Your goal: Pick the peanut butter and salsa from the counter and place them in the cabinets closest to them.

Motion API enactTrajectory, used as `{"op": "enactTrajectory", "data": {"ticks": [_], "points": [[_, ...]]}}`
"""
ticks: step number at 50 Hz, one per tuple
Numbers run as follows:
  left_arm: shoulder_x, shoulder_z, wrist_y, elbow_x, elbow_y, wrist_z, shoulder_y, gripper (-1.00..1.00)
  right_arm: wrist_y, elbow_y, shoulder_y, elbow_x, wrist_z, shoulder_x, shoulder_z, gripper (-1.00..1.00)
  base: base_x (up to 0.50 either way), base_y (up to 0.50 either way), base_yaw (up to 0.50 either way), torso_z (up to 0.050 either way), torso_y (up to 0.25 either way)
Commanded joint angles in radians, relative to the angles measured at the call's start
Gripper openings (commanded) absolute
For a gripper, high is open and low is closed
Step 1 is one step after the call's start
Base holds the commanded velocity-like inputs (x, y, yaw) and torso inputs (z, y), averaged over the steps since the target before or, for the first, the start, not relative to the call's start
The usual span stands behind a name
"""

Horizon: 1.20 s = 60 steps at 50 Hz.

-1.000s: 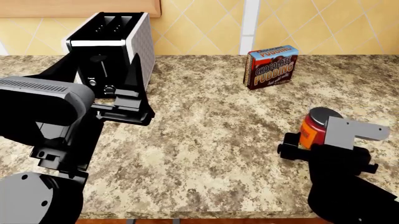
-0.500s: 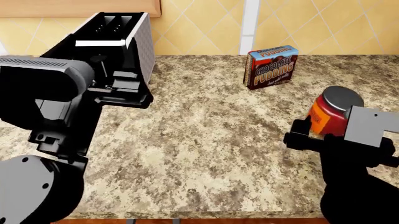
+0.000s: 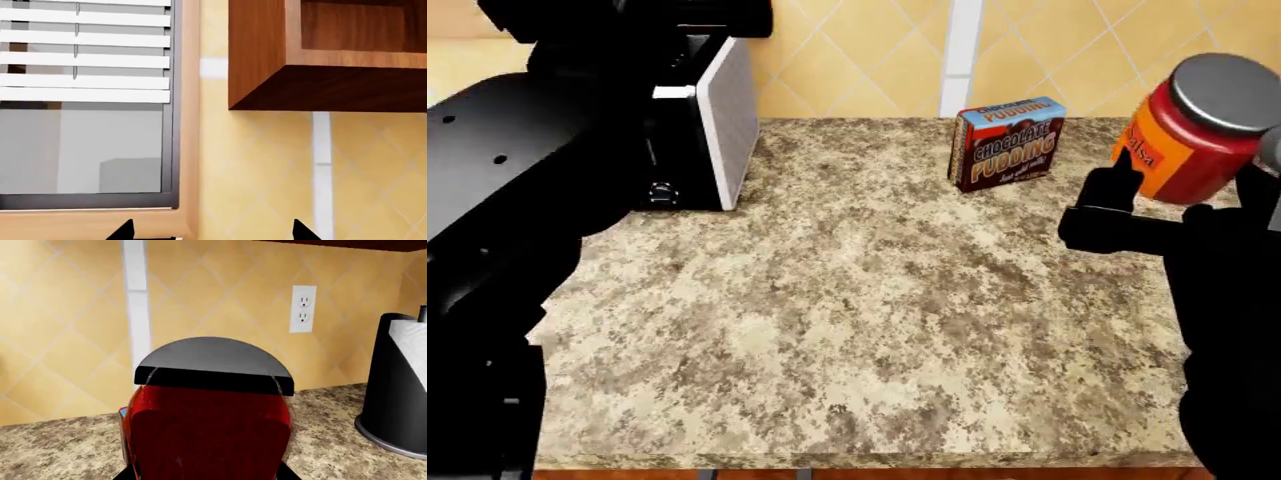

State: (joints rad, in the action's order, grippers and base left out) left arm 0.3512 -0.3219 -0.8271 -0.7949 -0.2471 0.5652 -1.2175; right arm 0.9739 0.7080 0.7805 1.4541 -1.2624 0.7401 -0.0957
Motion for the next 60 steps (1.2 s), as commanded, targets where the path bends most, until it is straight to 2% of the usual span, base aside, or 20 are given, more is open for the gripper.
{"op": "enactTrajectory", "data": {"ticks": [1,12,19,28,37,49,60], "points": [[-0.085,-0.074,0.028,0.090,0.363,-0.069,-0.183,1.00,0.088,-0.029,0.252,0.191,-0.102,0.010,-0.040,-1.00,0.00,0.00,0.00,0.000,0.000],[-0.183,-0.112,0.172,0.183,0.786,-0.167,-0.303,1.00,0.151,-0.193,0.575,0.351,-0.189,-0.031,-0.152,-1.00,0.00,0.00,0.00,0.000,0.000],[-0.223,-0.127,0.255,0.216,0.976,-0.218,-0.346,1.00,0.176,-0.281,0.703,0.341,-0.181,-0.065,-0.195,-1.00,0.00,0.00,0.00,0.000,0.000],[-0.249,-0.136,0.308,0.229,1.105,-0.262,-0.376,1.00,0.196,-0.368,0.796,0.283,-0.101,-0.099,-0.223,-1.00,0.00,0.00,0.00,0.000,0.000],[-0.304,-0.137,0.433,0.253,1.379,-0.335,-0.467,1.00,0.217,-0.462,0.897,0.227,-0.023,-0.137,-0.257,-1.00,0.00,0.00,0.00,0.000,0.000],[-0.339,-0.128,0.508,0.254,1.551,-0.379,-0.550,1.00,0.232,-0.547,0.986,0.158,0.069,-0.162,-0.293,-1.00,0.00,0.00,0.00,0.000,0.001],[-0.339,-0.017,0.483,0.334,1.555,-0.361,-0.556,1.00,0.234,-0.599,1.007,0.119,0.117,-0.179,-0.323,-1.00,0.00,0.00,0.00,0.000,0.000]]}}
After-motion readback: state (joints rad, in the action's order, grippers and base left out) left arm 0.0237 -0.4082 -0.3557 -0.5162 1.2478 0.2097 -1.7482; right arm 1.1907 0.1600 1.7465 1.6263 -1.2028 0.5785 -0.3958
